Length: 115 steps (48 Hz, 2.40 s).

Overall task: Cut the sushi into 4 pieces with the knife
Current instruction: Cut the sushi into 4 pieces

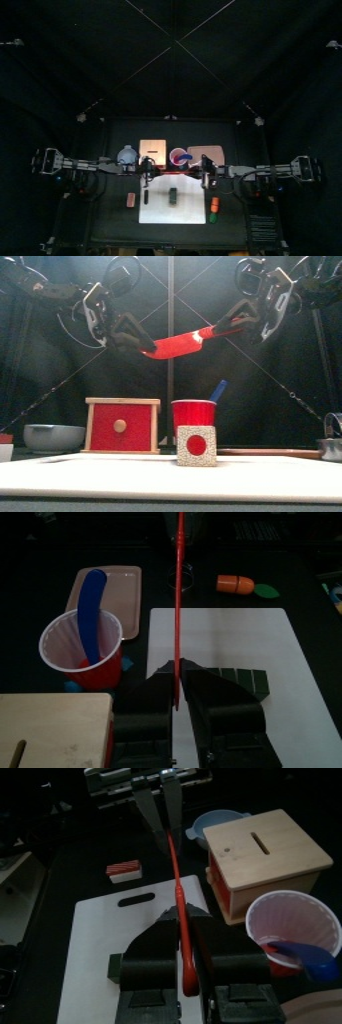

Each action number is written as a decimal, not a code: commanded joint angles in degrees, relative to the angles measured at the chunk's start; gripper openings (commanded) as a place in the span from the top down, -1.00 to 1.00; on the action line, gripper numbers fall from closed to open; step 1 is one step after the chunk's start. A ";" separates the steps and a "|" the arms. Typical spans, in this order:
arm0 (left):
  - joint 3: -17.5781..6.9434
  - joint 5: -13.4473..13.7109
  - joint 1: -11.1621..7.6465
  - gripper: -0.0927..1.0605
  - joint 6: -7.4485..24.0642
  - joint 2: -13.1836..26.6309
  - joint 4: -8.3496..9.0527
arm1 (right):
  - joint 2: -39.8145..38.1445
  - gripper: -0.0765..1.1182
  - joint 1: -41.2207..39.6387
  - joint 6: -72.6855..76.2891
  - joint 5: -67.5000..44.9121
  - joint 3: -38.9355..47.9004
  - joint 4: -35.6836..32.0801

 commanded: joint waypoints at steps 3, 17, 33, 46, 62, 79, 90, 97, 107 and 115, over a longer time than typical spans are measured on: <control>-1.05 -0.44 0.00 0.11 -0.18 -0.26 0.09 | 0.35 0.34 0.18 0.09 4.04 -2.55 3.08; 0.53 -0.35 -0.09 0.12 -0.18 0.18 0.00 | 4.04 0.34 2.11 0.00 16.26 -7.38 5.54; 0.70 -0.44 -2.46 0.12 -0.26 0.88 -0.18 | 8.79 0.34 3.16 0.00 27.07 -11.69 7.29; 0.44 -0.44 -5.45 0.12 -0.53 5.10 -0.44 | 12.39 0.34 4.04 0.00 29.00 -12.74 8.26; 0.09 -0.35 -9.32 0.14 -0.44 9.49 -3.69 | 16.35 0.34 5.54 0.00 32.70 -13.97 8.26; -0.62 0.00 -9.84 0.19 -0.44 11.95 -4.66 | 19.60 0.34 5.80 0.09 32.87 -14.24 8.26; -1.93 0.00 -9.84 0.22 -0.26 14.50 -4.57 | 21.01 0.34 5.27 0.00 33.13 -13.45 7.91; -3.08 0.26 -9.84 0.22 -0.18 16.61 -4.48 | 21.53 0.34 5.19 0.00 33.49 -13.01 7.56; -4.04 1.67 -9.58 0.22 -0.18 18.11 -4.39 | 21.62 0.34 5.19 0.09 33.49 -12.83 7.03; -4.04 2.90 -9.67 0.22 -0.09 18.28 -4.31 | 22.06 0.34 5.19 0.09 33.49 -13.01 6.59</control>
